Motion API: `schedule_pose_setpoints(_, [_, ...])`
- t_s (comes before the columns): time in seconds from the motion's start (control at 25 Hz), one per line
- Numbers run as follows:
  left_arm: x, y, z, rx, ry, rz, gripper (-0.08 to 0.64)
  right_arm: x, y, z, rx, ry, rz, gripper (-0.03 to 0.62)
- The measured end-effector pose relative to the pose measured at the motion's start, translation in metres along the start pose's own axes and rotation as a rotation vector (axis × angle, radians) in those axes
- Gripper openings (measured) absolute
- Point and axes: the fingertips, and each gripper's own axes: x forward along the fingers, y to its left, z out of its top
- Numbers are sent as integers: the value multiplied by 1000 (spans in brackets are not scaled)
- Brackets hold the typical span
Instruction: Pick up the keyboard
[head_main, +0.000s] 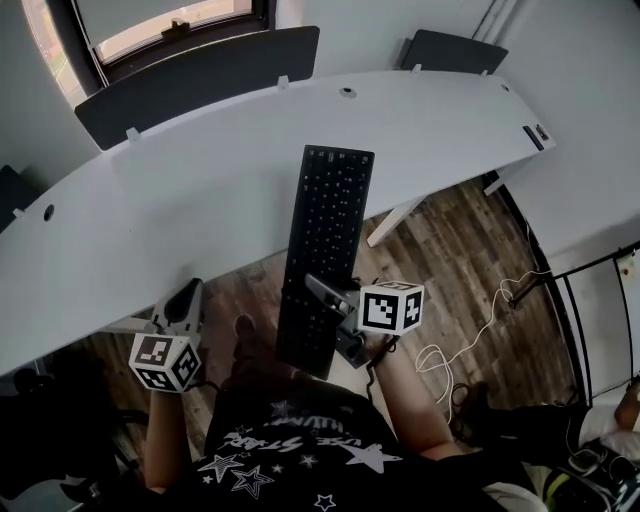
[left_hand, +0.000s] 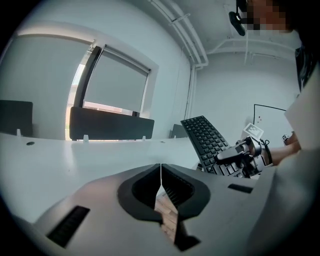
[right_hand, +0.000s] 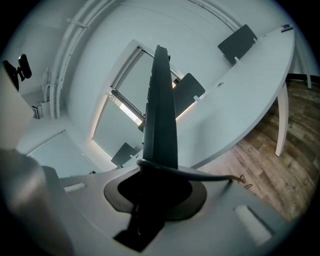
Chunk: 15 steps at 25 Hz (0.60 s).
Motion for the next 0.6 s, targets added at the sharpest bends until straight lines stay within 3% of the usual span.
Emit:
schedule_pose_setpoints(0.28, [-8,5,7,-18,-1,22,14,9,0,10,11,5,16,80])
schedule_pose_setpoints(0.6, [-11,-20,10,-18,-45,27,14,2,-8,9,-116,36,-5,80])
